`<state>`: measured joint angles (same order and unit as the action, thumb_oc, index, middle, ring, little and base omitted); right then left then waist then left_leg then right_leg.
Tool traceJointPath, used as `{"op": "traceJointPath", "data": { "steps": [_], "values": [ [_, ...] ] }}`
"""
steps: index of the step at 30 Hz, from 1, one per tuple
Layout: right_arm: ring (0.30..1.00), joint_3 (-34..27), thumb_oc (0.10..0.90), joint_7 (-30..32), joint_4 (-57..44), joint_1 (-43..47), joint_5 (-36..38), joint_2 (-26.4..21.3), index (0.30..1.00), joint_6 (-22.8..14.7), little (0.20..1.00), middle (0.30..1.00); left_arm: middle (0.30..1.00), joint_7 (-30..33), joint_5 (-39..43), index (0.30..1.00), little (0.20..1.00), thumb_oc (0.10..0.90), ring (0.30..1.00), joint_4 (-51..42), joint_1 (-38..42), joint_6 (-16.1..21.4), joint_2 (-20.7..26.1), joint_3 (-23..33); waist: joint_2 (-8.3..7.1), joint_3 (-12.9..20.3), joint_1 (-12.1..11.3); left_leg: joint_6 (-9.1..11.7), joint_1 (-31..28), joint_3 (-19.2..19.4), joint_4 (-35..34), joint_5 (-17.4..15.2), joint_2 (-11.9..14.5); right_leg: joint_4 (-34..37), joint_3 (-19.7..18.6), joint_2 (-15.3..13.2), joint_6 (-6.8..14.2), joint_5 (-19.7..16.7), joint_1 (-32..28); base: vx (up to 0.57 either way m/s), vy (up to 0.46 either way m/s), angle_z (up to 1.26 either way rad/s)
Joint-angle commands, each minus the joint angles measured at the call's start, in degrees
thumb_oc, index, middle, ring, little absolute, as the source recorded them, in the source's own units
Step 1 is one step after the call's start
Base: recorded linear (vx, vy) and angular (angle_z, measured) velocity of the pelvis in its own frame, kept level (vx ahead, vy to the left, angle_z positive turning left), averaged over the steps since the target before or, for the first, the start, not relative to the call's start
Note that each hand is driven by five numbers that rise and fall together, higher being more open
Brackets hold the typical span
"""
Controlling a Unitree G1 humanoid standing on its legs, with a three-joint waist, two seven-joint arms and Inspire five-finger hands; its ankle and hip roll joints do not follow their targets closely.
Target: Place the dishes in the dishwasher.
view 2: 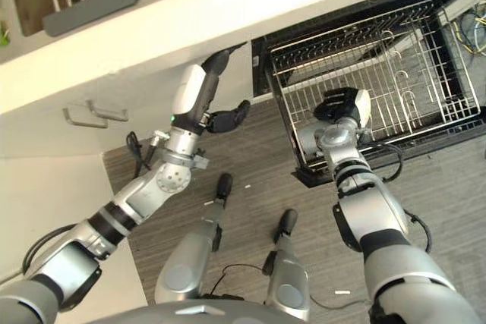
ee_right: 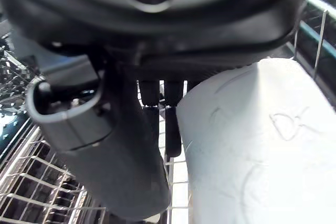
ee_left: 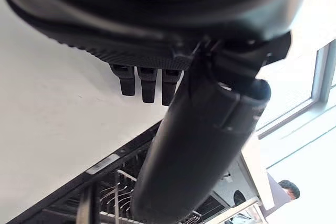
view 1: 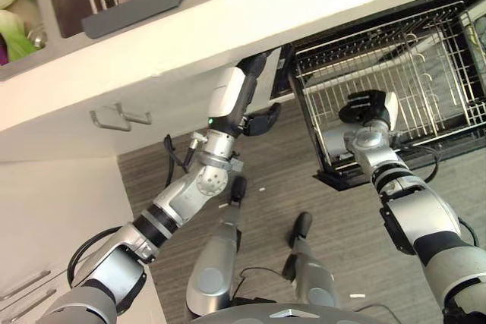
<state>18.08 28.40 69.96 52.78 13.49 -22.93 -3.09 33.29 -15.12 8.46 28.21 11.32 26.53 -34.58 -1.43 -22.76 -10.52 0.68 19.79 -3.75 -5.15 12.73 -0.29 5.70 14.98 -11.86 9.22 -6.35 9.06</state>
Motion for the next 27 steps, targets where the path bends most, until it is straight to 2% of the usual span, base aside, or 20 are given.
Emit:
{"op": "traceJointPath", "data": {
  "steps": [1,2,5,7,8,10,13,16,19,20,21,22,23,24,25,27],
  "values": [
    [0.900,0.6,0.800,-0.3,-1.2,-1.6,-1.8,-1.9,0.900,-1.9,0.900,0.900,0.900,-7.4,7.0,0.900,0.900,0.800,0.900,-4.7,-1.8,6.2,-0.1,0.3,-2.61,5.0,-0.7,4.4,-0.9,0.0,1.4,-9.2,2.1,-0.7,1.0,-5.0,3.7,1.8,-0.7,-0.02,-0.036,-0.02],
    [0.900,0.6,0.800,-0.3,-1.2,-1.6,-1.8,-1.9,0.900,-1.9,0.900,0.900,0.900,-7.4,7.0,0.900,0.900,0.800,0.900,-4.7,-1.8,6.2,-0.1,0.3,-2.61,5.0,-0.7,4.4,-0.9,0.0,1.4,-9.2,2.1,-0.7,1.0,-5.0,3.7,1.8,-0.7,0.00,0.000,0.00],
    [0.900,-0.1,0.800,-1.8,-3.2,-3.9,-1.4,-1.3,0.900,-2.2,0.900,0.900,0.900,-14.1,14.7,0.900,0.900,0.800,0.900,-2.4,-7.9,6.3,0.9,1.0,-2.84,6.1,-0.5,4.4,-2.4,0.3,1.9,-9.8,2.4,-0.7,1.5,-5.0,3.5,2.3,-2.5,0.00,-0.007,-0.05],
    [0.900,-0.6,0.800,-2.2,-3.8,-4.6,-1.2,-1.1,0.900,-2.3,0.900,0.900,0.900,-15.8,16.1,0.900,0.900,0.800,0.900,-1.0,-9.8,6.1,1.3,1.2,-2.92,6.5,-0.4,4.4,-2.8,0.4,2.1,-10.0,2.5,-0.7,1.6,-5.0,3.4,2.4,-3.2,0.01,-0.021,-0.07],
    [0.900,-2.0,0.800,-3.0,-8.2,-7.9,-1.3,-0.5,0.900,-3.2,0.900,0.900,0.900,-21.2,18.1,0.900,0.900,0.800,0.900,4.3,-14.7,4.6,2.3,2.0,-3.22,8.1,-0.2,4.2,-5.0,0.7,2.6,-10.9,2.9,-0.8,2.0,-5.0,3.2,3.1,-5.7,0.02,-0.035,-0.03],
    [0.900,-2.0,0.800,-3.0,-8.3,-7.9,-1.3,-0.5,0.900,-3.2,0.900,0.900,0.900,-21.2,18.1,0.900,0.900,0.800,0.900,4.3,-14.7,4.6,2.3,2.0,-3.23,8.2,-0.1,4.2,-5.0,0.7,2.6,-10.8,2.9,-0.8,2.0,-5.0,3.3,3.1,-5.7,0.00,0.000,0.00],
    [0.900,-3.6,0.800,-4.1,-21.1,-14.3,-4.1,-1.1,0.900,-4.2,0.900,0.900,0.900,-25.1,17.4,0.900,0.900,0.800,0.900,15.5,-22.5,1.8,1.6,5.6,-3.60,11.2,1.1,3.9,-9.0,1.4,3.8,-12.7,3.4,-1.4,2.4,-5.1,3.2,4.5,-9.6,0.06,-0.007,0.02],
    [0.900,-5.4,0.800,-5.3,-32.7,-20.6,-6.4,-1.2,0.900,-5.0,0.900,0.900,0.900,-25.4,14.3,0.900,0.900,0.800,0.900,26.5,-26.5,-0.3,-1.1,8.7,-3.47,13.5,2.4,3.6,-12.1,2.1,4.8,-13.6,3.8,-2.0,1.8,-5.2,2.9,5.5,-12.0,0.05,0.010,-0.12],
    [0.900,-6.5,0.800,-5.7,-36.8,-23.0,-6.8,-1.2,0.900,-5.5,0.900,0.900,0.900,-25.3,13.7,0.900,0.900,0.800,0.900,31.2,-27.6,-1.3,-2.6,10.4,-3.34,14.2,2.8,3.6,-13.1,2.5,5.1,-13.9,4.0,-2.3,1.5,-5.1,2.9,5.9,-12.7,0.04,-0.009,-0.09],
    [0.900,-10.0,0.800,-7.4,-47.0,-29.2,-7.2,-1.5,0.900,-7.1,0.900,0.900,0.900,-24.7,15.7,0.900,0.900,0.800,0.900,45.3,-29.8,-3.9,-7.3,16.8,-3.16,15.8,4.0,3.8,-16.3,3.7,5.4,-14.7,4.9,-2.8,0.7,-4.6,2.4,7.1,-14.5,0.06,-0.026,-0.03],
    [0.900,-10.0,0.800,-7.4,-47.0,-29.2,-7.2,-1.5,0.900,-7.1,0.900,0.900,0.900,-24.7,15.7,0.900,0.900,0.800,0.900,45.3,-29.8,-3.9,-7.3,16.8,-3.16,15.8,4.0,3.8,-16.3,3.7,5.4,-14.7,4.9,-2.8,0.7,-4.6,2.4,7.1,-14.5,0.09,-0.050,-0.14],
    [0.900,-11.8,0.800,-9.6,-52.8,-33.6,-6.2,-1.5,0.900,-8.2,0.900,0.900,0.900,-25.4,19.8,0.900,0.900,0.800,0.900,53.8,-30.7,-5.5,-10.2,21.4,-2.89,16.9,4.8,4.0,-17.7,4.5,5.3,-14.6,5.5,-2.9,0.2,-4.2,2.1,7.5,-15.2,0.04,-0.043,-0.19],
    [0.900,-12.9,0.800,-10.9,-56.4,-36.2,-5.7,-1.5,0.900,-8.6,0.900,0.900,0.900,-26.1,23.3,0.900,0.900,0.800,0.900,57.9,-31.3,-6.2,-11.6,24.4,-2.68,17.3,5.3,4.2,-18.4,4.8,5.0,-14.4,5.8,-2.8,-0.1,-3.8,1.9,7.7,-15.4,0.03,-0.041,-0.28],
    [0.900,-12.9,0.800,-10.9,-56.5,-36.3,-5.7,-1.5,0.900,-8.6,0.900,0.900,0.900,-26.1,23.3,0.900,0.900,0.800,0.900,58.0,-31.2,-6.1,-11.6,24.4,-2.70,17.4,5.3,4.2,-18.2,4.8,5.0,-14.3,5.8,-2.8,-0.1,-3.8,1.9,7.6,-15.2,-0.03,-0.067,-0.44],
    [0.900,-14.3,0.800,-14.4,-64.4,-42.2,-3.5,-0.9,0.900,-9.8,0.900,0.900,0.900,-28.1,27.5,0.900,0.900,0.800,0.900,64.2,-31.9,-7.1,-13.6,29.3,-2.12,17.6,6.5,4.9,-18.4,5.0,3.9,-12.9,6.8,-2.7,-0.3,-2.8,1.4,8.0,-15.1,-0.07,-0.054,-0.30],
    [0.900,-14.8,0.800,-15.7,-67.2,-44.3,-1.6,-0.7,0.900,-10.9,0.900,0.900,0.900,-28.6,27.9,0.900,0.900,0.800,0.900,66.0,-32.0,-7.2,-13.8,30.7,-1.80,17.5,7.1,5.3,-18.0,4.9,3.2,-12.2,7.2,-2.7,0.0,-2.4,1.2,8.1,-14.7,-0.05,-0.034,-0.03]
  ]
}}
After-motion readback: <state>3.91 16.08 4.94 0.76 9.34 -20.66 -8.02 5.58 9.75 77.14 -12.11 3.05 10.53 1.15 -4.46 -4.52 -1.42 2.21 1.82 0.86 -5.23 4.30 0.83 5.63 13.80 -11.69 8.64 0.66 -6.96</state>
